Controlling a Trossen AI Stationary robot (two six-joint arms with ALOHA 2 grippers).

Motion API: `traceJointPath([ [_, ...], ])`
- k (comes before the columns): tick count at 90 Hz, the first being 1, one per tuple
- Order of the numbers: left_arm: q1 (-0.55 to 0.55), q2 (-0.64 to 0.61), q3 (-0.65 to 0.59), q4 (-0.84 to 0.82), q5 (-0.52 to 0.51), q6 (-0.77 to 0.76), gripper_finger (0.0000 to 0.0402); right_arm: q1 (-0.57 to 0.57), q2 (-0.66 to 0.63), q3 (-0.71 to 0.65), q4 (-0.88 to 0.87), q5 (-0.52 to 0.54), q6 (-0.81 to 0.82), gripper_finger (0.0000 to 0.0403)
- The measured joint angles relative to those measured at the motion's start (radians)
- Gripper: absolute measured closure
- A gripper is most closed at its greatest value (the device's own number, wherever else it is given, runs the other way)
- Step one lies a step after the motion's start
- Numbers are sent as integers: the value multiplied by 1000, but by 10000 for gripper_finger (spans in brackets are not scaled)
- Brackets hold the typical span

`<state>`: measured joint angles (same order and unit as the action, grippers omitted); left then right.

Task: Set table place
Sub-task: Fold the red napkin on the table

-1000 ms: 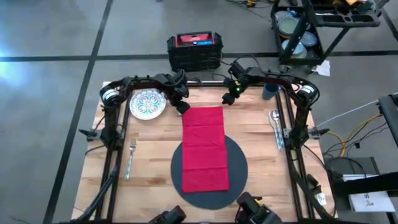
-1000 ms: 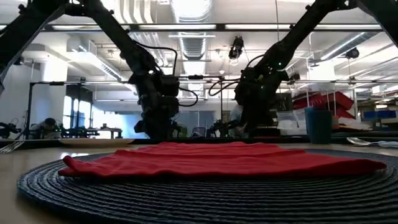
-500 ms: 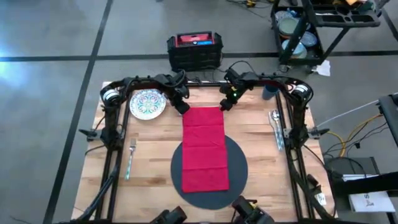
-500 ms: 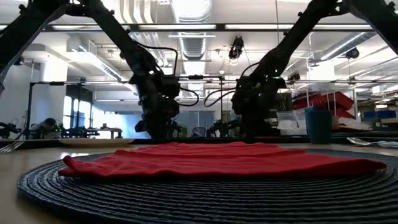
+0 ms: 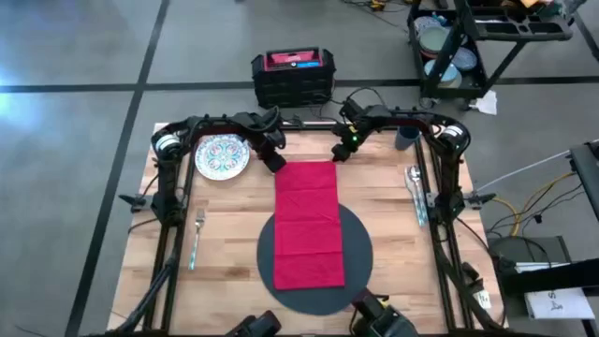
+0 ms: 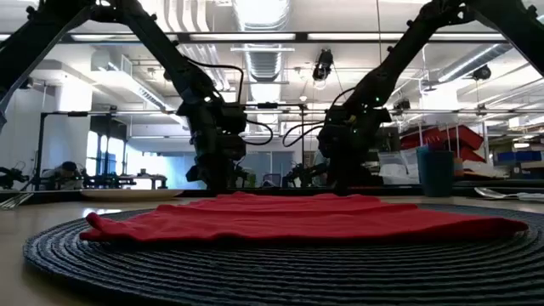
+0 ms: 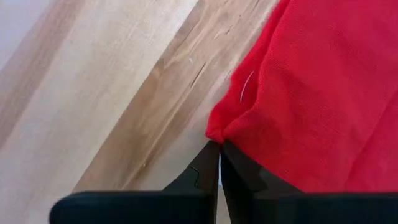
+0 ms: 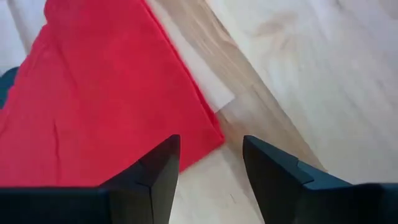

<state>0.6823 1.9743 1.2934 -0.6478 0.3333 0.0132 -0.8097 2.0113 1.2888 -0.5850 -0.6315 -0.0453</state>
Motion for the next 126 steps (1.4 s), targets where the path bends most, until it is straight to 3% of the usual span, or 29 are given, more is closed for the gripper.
traceJointPath([
  [44, 0, 0, 0, 5, 1, 2, 402, 36, 26, 1, 45, -50, 30, 264],
  [53, 0, 0, 0, 6, 1, 3, 402, 33, 26, 1, 52, -30, 50, 295],
  [69, -1, 0, 0, 8, 2, 4, 401, 31, 20, 1, 51, -18, 41, 392],
  [126, -13, -52, 85, -116, 44, -5, 401, 35, -40, 25, -21, -24, -10, 403],
])
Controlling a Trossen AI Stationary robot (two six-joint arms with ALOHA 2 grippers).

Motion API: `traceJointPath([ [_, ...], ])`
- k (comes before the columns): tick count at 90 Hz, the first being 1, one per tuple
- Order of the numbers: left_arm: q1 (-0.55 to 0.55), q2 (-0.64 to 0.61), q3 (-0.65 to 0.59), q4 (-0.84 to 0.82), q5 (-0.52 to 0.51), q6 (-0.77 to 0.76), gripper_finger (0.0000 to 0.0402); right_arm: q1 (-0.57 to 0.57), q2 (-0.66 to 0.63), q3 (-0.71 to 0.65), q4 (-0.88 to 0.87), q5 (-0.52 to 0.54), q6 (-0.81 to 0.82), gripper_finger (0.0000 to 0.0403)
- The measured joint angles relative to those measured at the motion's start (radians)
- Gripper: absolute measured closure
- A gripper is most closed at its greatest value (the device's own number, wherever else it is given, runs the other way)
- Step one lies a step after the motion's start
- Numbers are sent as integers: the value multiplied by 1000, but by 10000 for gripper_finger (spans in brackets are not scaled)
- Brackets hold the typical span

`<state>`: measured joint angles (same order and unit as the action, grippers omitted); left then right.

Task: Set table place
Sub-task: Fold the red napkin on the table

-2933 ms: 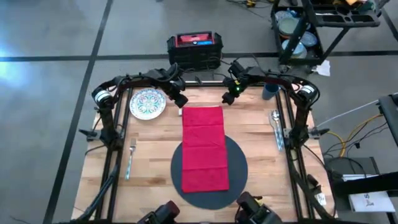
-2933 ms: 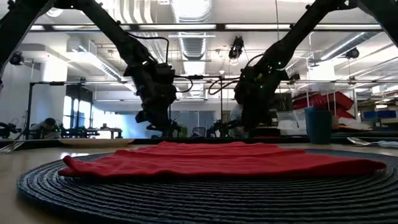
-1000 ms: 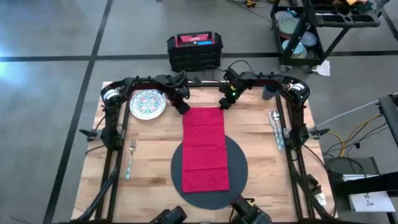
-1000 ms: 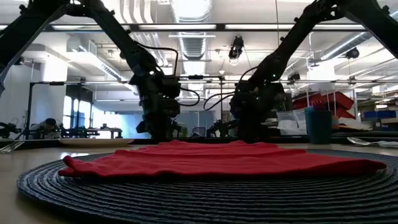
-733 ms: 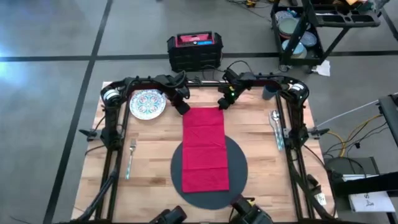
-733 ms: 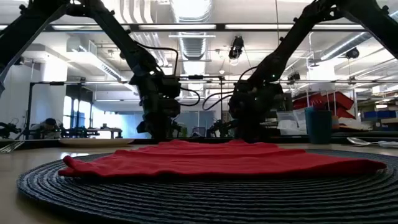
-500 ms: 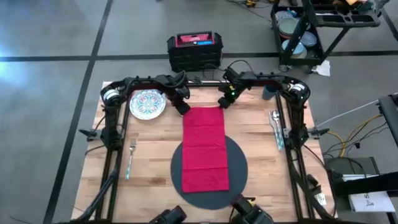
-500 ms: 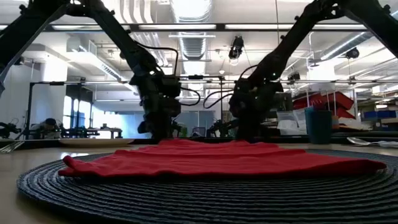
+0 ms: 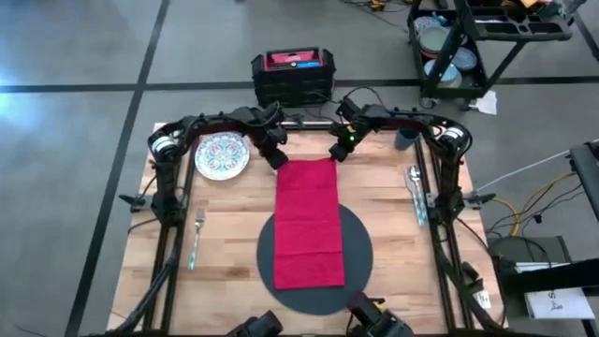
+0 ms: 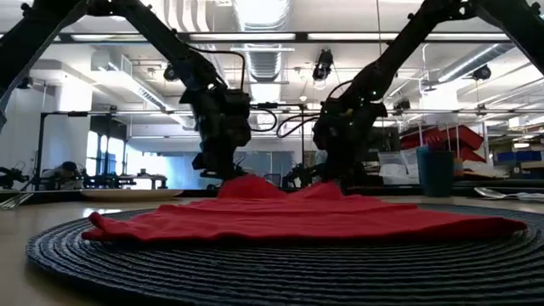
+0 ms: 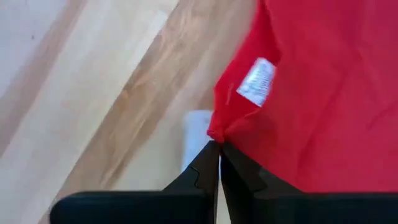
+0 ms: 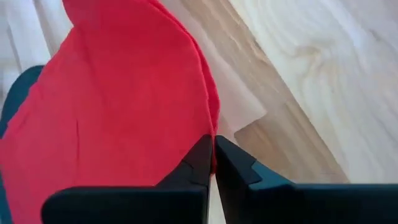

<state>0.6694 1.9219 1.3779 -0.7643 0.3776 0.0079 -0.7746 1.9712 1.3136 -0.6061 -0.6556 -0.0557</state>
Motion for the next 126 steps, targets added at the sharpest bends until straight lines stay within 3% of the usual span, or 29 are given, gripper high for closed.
traceJointPath([
  [20, -18, -47, 0, -71, -38, 1, 401, 1, -34, 0, -45, -10, -24, 403],
  [95, -62, -98, -9, -60, -54, 61, 401, 49, -94, -9, -75, -27, 38, 403],
  [126, -101, -149, -35, -64, -54, 58, 401, 136, -151, -14, -67, -33, 89, 403],
])
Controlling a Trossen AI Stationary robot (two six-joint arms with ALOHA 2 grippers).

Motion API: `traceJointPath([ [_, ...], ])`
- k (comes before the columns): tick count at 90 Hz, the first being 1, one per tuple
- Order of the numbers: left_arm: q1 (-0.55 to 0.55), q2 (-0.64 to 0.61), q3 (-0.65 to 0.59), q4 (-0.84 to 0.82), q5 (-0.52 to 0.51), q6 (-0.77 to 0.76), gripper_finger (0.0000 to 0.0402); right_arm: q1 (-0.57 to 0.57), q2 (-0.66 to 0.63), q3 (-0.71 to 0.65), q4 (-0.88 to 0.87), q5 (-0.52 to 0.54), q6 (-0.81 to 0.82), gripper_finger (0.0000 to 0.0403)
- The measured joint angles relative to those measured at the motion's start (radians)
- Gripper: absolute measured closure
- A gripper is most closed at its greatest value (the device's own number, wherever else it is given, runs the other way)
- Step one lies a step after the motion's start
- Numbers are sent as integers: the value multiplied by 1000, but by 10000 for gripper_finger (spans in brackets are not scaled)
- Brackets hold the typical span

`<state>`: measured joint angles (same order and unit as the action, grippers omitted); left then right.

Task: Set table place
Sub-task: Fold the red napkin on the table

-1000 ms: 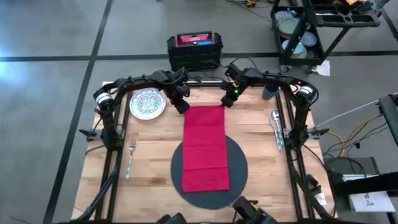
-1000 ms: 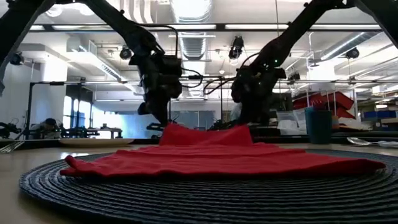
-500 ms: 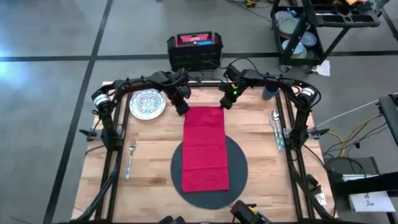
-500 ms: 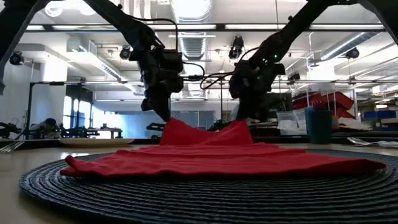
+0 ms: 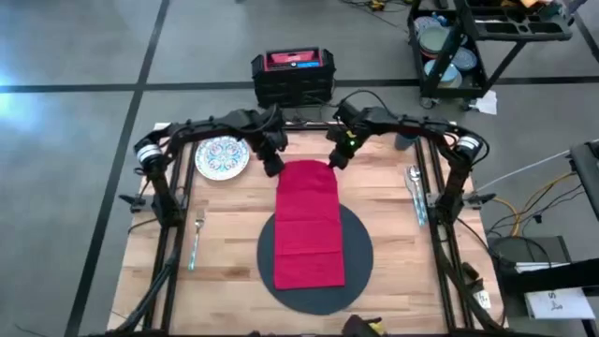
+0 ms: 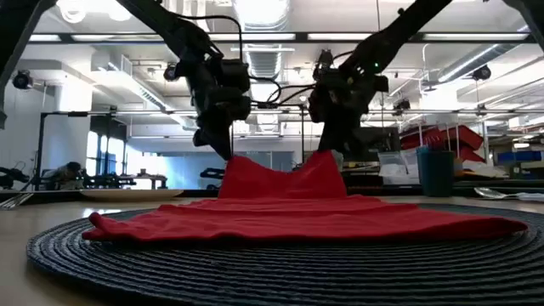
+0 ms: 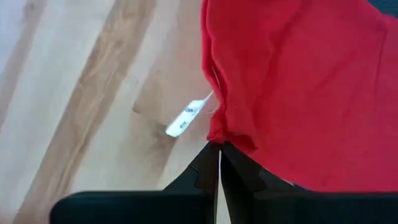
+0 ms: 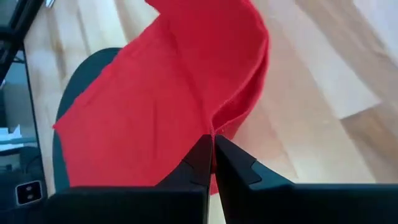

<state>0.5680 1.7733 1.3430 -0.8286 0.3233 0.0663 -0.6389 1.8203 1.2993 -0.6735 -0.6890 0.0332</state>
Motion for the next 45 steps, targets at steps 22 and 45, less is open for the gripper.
traceJointPath([
  [22, -27, -91, -136, 36, 1, -25, 401, 70, -1, -16, 7, 8, 29, 403],
  [45, -11, -161, -256, 230, 10, -58, 401, 21, -1, -46, 70, 19, 61, 403],
])
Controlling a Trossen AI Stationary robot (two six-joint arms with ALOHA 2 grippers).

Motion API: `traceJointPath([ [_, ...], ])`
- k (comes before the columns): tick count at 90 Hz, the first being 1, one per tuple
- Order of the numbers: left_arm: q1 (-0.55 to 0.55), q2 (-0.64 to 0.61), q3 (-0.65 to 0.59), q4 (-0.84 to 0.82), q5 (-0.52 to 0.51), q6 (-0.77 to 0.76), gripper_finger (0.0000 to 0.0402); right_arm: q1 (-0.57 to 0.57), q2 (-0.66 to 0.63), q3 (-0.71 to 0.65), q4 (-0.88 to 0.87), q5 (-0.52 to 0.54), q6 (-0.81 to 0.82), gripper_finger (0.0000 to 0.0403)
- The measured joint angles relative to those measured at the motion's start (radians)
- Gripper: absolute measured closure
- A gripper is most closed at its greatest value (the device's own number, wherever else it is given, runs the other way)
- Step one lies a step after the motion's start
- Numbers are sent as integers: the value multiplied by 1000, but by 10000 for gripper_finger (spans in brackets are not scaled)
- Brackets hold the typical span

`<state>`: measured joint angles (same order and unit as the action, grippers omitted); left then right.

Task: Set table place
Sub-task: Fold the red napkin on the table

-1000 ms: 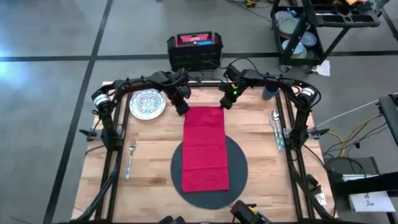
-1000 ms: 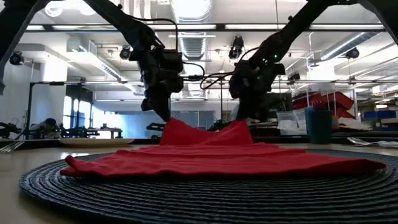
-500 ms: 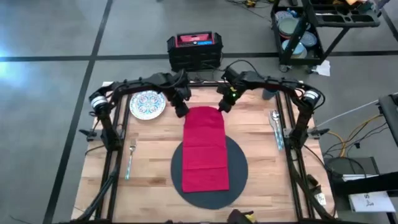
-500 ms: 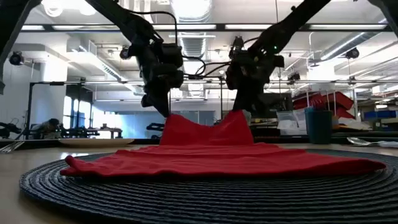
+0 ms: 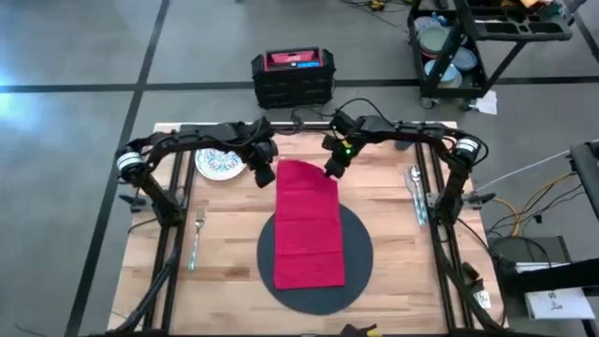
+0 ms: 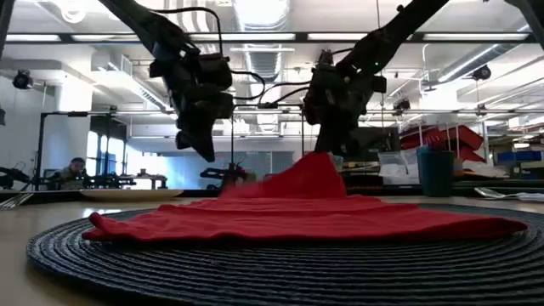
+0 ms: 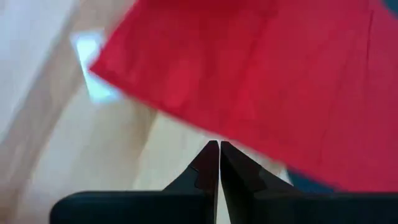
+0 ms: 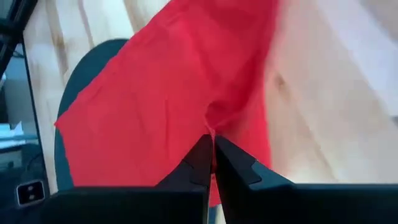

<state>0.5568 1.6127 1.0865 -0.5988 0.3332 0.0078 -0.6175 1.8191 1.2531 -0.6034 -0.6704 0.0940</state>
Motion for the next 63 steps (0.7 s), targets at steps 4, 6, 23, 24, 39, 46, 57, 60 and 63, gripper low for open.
traceJointPath([
  [4, 8, 8, -1, 15, 0, -3, 401, -18, 4, -2, 4, 1, 0, 403],
  [6, 11, 16, -1, 28, 0, -6, 401, -28, 6, -2, 8, 1, 0, 403],
  [23, 62, 144, 85, 54, -83, 1, 401, -59, 10, -11, 22, -10, -27, 403],
  [24, 66, 154, 95, 54, -83, 1, 401, -59, 10, -11, 20, -11, -30, 403],
  [39, 123, 296, 266, -41, -35, 11, 377, -68, 10, -14, 18, -11, -57, 403],
  [46, 131, 336, 325, -84, 17, 10, 344, -68, 10, -15, 18, -13, -66, 403],
  [57, 125, 384, 367, -158, 17, 5, 280, -68, 10, -17, 18, -37, -83, 403],
  [60, 119, 392, 369, -167, 15, -2, 262, -68, 10, -17, 18, -38, -87, 403],
  [63, 111, 397, 370, -178, 7, -8, 246, -69, 10, -17, 18, -39, -89, 403],
])
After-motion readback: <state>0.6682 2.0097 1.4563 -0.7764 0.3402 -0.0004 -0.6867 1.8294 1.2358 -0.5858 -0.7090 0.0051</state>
